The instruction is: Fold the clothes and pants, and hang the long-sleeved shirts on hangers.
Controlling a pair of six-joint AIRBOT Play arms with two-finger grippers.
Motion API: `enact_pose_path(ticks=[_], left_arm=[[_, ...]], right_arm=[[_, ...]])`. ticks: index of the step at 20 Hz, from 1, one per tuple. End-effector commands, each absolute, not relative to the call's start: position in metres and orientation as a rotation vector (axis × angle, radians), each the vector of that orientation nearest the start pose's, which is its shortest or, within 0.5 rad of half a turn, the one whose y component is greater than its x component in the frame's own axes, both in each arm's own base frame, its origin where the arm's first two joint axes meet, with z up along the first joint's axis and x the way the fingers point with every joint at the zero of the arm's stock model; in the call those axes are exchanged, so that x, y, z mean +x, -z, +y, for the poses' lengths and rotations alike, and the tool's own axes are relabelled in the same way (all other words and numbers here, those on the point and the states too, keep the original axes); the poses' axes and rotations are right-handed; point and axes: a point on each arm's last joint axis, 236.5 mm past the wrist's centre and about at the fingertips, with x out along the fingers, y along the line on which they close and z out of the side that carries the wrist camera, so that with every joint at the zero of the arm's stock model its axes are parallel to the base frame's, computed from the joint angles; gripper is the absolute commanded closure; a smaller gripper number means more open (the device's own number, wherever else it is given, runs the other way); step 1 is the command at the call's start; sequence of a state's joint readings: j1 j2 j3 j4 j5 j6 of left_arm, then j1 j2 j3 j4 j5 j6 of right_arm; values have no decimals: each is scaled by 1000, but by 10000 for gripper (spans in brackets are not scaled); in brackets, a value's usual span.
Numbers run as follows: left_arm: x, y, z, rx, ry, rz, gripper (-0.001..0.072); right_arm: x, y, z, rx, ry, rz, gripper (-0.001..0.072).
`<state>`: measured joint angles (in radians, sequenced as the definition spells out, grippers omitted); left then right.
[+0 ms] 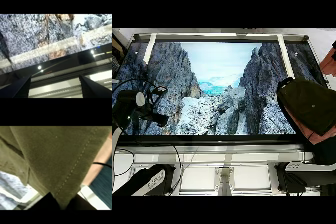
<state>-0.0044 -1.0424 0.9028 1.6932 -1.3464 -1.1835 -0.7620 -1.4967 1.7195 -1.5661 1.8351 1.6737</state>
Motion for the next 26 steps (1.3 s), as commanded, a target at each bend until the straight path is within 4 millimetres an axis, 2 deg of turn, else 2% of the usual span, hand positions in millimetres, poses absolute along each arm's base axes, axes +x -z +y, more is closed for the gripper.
enact_pose_path(ticks=[1,2,3,7,10,11,12,13,15,17,19,21,23,24,26], left_arm=[[269,7,27,427,216,1484,31],[270,7,27,427,217,1484,31],[270,7,27,427,217,1484,31],[269,7,27,428,216,1485,31],[269,7,27,428,217,1485,32],[269,7,27,428,216,1485,32],[269,7,27,428,216,1485,31],[269,7,27,428,216,1485,32],[269,7,27,428,216,1485,32],[269,7,27,428,216,1485,32],[269,7,27,428,216,1485,32],[269,7,27,428,216,1485,32],[269,7,27,428,216,1485,31],[269,7,27,428,216,1485,32],[269,7,27,428,216,1485,31]], right_arm=[[244,-67,-254,682,718,1575,526],[246,-65,-256,679,719,1568,369],[249,-65,-258,673,721,1554,304],[253,-71,-253,667,683,1535,304],[289,-89,-212,669,467,1444,310],[304,-98,-195,635,406,1412,435],[316,-105,-177,578,341,1393,648],[328,-112,-154,508,275,1383,693],[349,-122,-97,367,132,1381,694],[370,-127,-24,217,-33,1363,694],[381,-122,54,21,-187,1327,694],[367,-99,113,-260,-324,1332,694],[338,-63,160,-404,-439,1376,694],[322,-44,176,-445,-486,1407,694],[282,-7,187,-529,-536,1508,693]])
